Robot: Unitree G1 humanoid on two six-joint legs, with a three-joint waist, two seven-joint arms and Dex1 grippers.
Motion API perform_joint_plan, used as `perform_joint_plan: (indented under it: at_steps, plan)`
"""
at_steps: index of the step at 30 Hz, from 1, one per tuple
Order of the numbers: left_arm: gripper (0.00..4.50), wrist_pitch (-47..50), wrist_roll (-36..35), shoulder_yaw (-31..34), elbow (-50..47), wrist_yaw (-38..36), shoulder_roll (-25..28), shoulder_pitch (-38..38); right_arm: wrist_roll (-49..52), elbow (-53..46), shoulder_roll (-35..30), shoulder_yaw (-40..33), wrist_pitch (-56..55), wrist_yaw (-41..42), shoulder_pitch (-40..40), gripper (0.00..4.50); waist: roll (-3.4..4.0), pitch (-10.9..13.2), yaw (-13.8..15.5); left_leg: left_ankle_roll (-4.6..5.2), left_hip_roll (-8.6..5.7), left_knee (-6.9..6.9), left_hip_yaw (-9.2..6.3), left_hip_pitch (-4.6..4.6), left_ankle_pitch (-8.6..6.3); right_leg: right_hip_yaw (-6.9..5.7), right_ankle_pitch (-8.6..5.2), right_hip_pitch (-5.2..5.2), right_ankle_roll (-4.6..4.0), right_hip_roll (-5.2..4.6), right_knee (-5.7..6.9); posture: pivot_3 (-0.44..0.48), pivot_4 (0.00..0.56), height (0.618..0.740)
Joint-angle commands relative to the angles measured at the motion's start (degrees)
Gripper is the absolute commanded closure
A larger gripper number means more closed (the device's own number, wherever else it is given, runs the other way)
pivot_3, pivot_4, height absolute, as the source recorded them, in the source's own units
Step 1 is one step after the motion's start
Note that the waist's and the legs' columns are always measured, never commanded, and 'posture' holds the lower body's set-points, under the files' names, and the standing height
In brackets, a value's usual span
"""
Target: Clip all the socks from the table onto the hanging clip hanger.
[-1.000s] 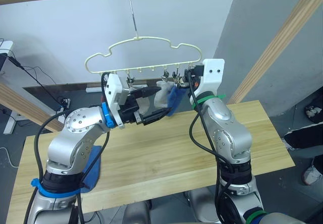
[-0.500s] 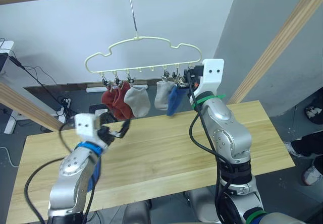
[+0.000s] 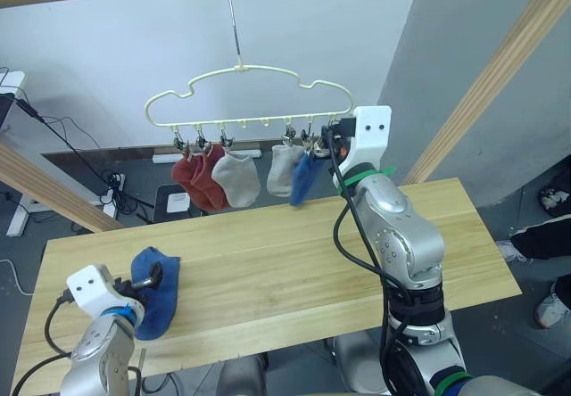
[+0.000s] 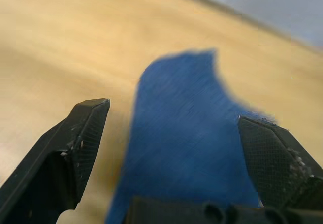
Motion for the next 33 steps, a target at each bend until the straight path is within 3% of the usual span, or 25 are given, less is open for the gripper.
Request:
perform_joint_plan:
  at_steps: [1,6,9,17,23,24,28,33]
  plan:
    - [0.02,3.2,0.8,-1.1,0.9,0.6,1.2,-0.2,0.8,-2.3,1.3,0.5,-0.2,0.3,-1.6,4.5,0.0,0.0,0.0,0.0,-0.01,0.01,0.0,0.01,0.0,0.01,0.0,0.01,0.0,0.0,0.0,-0.206,0.265,0.74]
    - [0.02,3.4,2.9,-3.1,2.4,0.8,1.8,-1.3,0.8,-2.6,1.4,0.6,0.1,0.3,-1.5,4.5,0.0,0.0,0.0,0.0,-0.01,0.0,0.02,0.04,0.0,0.02,0.0,0.01,0.0,0.0,0.0,-0.213,0.264,0.74]
    - [0.58,3.3,3.7,-3.4,3.1,0.7,1.9,-1.6,0.8,-2.8,1.4,0.6,0.4,0.3,-1.5,4.5,0.0,0.0,0.0,0.0,0.0,0.0,0.03,0.04,0.0,0.03,0.0,0.01,0.0,0.0,0.0,-0.215,0.265,0.74]
    - [2.76,2.8,3.6,-4.1,4.2,-1.1,2.1,-2.7,0.8,-3.1,1.5,0.7,0.8,0.3,-1.3,4.5,0.01,0.0,-0.1,0.0,0.0,-0.01,0.03,0.05,0.0,0.03,0.0,0.01,0.0,0.0,0.0,-0.217,0.268,0.74]
    - [4.36,0.1,3.0,-6.4,1.9,-7.3,3.2,-1.6,0.7,-3.2,1.6,0.8,0.8,0.1,-1.2,4.5,0.01,0.0,-0.1,0.0,0.0,-0.04,0.05,0.05,0.0,0.04,-0.01,0.0,0.01,0.0,-0.04,-0.219,0.269,0.74]
    - [4.48,-1.8,3.8,-8.1,1.1,-9.8,4.2,-1.2,0.7,-3.2,1.5,0.8,0.8,0.1,-1.2,4.5,0.01,0.0,-0.1,-0.01,0.0,-0.05,0.05,0.04,0.0,0.05,-0.01,0.0,0.0,-0.01,-0.05,-0.219,0.269,0.74]
    - [4.48,-16.1,8.0,-25.3,-8.6,-31.0,12.0,-2.8,0.6,-3.4,1.2,0.7,0.9,0.1,-1.1,4.5,0.09,0.1,0.4,-0.02,0.0,-0.11,0.02,-0.04,0.0,0.03,-0.01,-0.03,-0.01,-0.02,-0.12,-0.227,0.272,0.74]
    - [4.48,-17.5,5.7,-33.3,-12.4,-38.3,11.5,-11.2,0.3,-4.0,1.0,0.6,1.1,-0.3,-1.1,4.5,0.11,0.1,0.1,-0.03,0.0,-0.11,0.24,-0.05,0.0,0.1,0.02,-0.01,0.03,-0.13,-0.34,-0.25,0.273,0.74]
